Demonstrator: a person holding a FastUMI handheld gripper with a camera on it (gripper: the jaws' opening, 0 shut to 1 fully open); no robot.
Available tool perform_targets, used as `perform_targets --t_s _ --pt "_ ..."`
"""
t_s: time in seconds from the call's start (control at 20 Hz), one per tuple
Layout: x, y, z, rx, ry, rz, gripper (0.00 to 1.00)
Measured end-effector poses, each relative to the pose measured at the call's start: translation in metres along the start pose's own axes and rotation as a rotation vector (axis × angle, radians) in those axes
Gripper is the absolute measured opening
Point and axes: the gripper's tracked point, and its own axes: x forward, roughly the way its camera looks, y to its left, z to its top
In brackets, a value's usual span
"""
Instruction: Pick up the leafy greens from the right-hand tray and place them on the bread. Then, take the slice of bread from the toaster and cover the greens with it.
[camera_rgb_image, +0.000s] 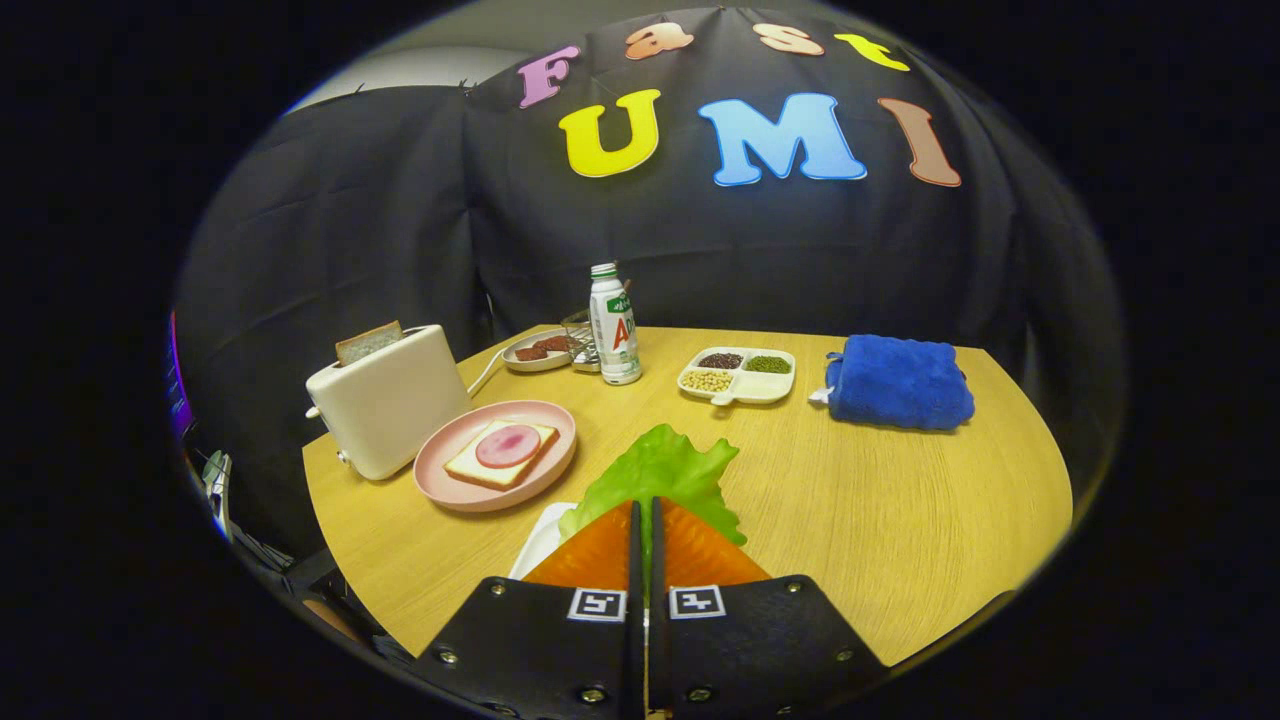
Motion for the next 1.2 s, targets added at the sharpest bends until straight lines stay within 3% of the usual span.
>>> perform_targets --t_s 0.6,1.2 --pt "0.059 0.087 0.036 -0.057 -0.065 0.051 0.02" --pt "0.145 0.149 0.016 -0.047 0.013 0.048 0.02"
